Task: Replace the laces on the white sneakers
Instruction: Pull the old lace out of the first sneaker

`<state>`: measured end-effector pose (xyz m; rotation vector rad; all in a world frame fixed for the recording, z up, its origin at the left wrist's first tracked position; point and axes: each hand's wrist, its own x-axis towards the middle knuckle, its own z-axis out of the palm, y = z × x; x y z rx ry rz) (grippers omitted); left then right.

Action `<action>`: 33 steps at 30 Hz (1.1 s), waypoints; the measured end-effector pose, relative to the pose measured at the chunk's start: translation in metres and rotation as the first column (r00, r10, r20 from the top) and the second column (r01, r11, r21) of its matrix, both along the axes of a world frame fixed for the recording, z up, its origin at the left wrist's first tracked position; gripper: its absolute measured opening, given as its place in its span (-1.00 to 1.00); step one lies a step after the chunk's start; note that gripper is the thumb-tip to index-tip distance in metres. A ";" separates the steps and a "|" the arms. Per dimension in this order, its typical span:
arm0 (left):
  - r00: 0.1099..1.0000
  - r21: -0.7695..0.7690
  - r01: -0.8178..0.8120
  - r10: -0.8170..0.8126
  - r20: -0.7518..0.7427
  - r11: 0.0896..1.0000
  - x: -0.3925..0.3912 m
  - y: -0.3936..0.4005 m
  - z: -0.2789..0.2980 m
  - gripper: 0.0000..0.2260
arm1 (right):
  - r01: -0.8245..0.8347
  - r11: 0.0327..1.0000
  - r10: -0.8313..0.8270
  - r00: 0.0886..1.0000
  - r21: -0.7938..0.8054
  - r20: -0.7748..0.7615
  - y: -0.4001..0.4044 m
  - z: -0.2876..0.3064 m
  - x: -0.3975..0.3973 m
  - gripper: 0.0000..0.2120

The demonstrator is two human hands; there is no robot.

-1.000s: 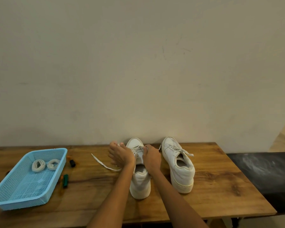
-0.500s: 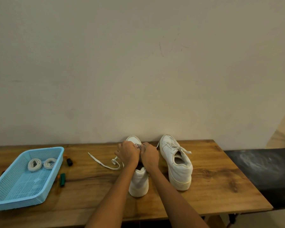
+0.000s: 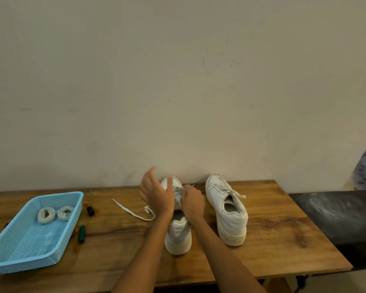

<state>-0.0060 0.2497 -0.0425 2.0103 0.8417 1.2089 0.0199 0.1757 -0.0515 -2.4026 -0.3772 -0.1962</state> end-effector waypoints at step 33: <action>0.774 0.002 0.118 -0.090 -0.627 0.993 0.011 -0.006 -0.002 -0.81 | 0.016 0.999 -0.015 1.000 0.044 -0.021 0.000 -0.002 0.003 -0.69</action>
